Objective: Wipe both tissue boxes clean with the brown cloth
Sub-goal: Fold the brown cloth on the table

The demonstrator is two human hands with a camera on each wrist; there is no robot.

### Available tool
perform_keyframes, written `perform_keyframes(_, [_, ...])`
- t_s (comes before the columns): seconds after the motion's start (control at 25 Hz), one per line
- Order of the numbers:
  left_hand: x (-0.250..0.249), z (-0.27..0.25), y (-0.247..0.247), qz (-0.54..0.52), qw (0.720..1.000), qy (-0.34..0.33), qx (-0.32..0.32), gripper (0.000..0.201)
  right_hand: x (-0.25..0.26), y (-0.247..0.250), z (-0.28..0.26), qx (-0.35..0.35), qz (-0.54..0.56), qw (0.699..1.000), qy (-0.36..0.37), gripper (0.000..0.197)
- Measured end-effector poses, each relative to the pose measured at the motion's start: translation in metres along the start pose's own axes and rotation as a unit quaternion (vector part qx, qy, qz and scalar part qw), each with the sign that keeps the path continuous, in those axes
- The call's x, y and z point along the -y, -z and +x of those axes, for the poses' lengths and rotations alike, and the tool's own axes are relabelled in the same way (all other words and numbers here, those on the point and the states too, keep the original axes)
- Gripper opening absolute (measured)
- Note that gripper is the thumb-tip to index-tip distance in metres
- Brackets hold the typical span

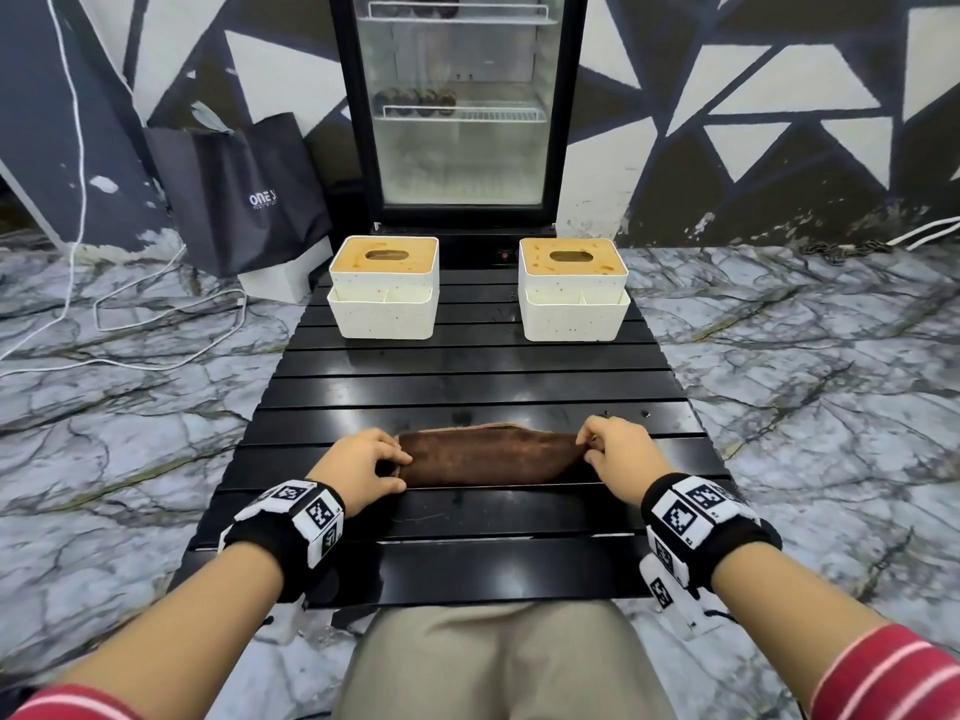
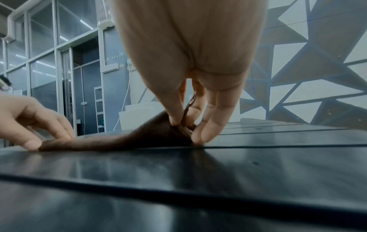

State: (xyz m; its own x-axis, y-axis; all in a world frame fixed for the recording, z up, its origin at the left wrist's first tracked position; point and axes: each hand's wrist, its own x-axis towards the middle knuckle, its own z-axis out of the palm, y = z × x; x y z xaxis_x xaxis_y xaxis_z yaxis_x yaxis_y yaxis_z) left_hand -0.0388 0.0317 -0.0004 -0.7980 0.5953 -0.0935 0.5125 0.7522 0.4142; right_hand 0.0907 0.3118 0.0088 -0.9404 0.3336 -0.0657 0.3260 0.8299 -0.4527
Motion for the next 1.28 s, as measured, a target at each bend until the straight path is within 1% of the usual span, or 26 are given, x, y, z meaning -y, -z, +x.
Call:
perform_keyframes(0.08, [0.001,0.001,-0.001,0.001,1.000,0.005,0.002,0.035,0.018,0.001,0.003,-0.039,0.050,0.998,0.015,0.017])
perform_keyframes(0.16, [0.001,0.001,-0.002,0.012,1.000,0.007,0.007,0.036,0.038,-0.003,0.006,-0.049,0.065,0.995,0.053,0.019])
perform_keyframes(0.28, [0.004,0.001,-0.002,0.022,1.000,0.011,0.012,0.037,0.066,-0.018,0.012,-0.009,0.058,0.993,0.104,0.021])
perform_keyframes(0.4, [0.007,0.003,-0.003,0.020,1.000,0.012,0.011,0.038,0.087,-0.034,0.017,0.043,0.040,0.990,0.132,0.022])
perform_keyframes(0.48, [0.007,0.004,-0.004,0.022,1.000,0.014,0.013,0.039,0.097,-0.043,0.017,0.058,0.024,0.988,0.143,0.020])
perform_keyframes(0.56, [0.007,0.005,-0.005,0.024,1.000,0.012,0.014,0.039,0.104,-0.049,0.017,0.061,0.004,0.988,0.144,0.022])
perform_keyframes(0.64, [0.007,0.005,-0.005,0.025,1.000,0.012,0.015,0.039,0.105,-0.049,0.018,0.064,0.002,0.990,0.127,0.028])
perform_keyframes(0.68, [0.007,0.004,-0.005,0.024,1.000,0.013,0.014,0.039,0.105,-0.049,0.020,0.065,0.004,0.991,0.120,0.026])
perform_keyframes(0.8, [0.006,0.004,-0.004,0.025,1.000,0.011,0.015,0.039,0.107,-0.048,0.022,0.075,-0.033,0.989,0.125,0.011])
perform_keyframes(0.84, [0.006,0.004,-0.004,0.024,1.000,0.011,0.015,0.039,0.109,-0.048,0.023,0.076,-0.046,0.988,0.128,0.011])
perform_keyframes(1.0, [0.005,0.002,-0.003,0.019,1.000,0.014,0.015,0.039,0.110,-0.049,0.027,0.045,-0.038,0.993,0.107,0.015])
perform_keyframes(1.04, [0.005,0.002,-0.003,0.021,1.000,0.014,0.016,0.039,0.110,-0.050,0.027,0.049,-0.037,0.992,0.107,0.016])
perform_keyframes(1.2, [0.004,0.001,-0.002,0.021,1.000,0.014,0.017,0.040,0.104,-0.047,0.024,0.107,-0.024,0.987,0.115,0.021])
perform_keyframes(1.28, [0.004,0.001,-0.002,0.021,1.000,0.014,0.018,0.039,0.095,-0.035,0.024,0.102,-0.004,0.988,0.117,0.027])
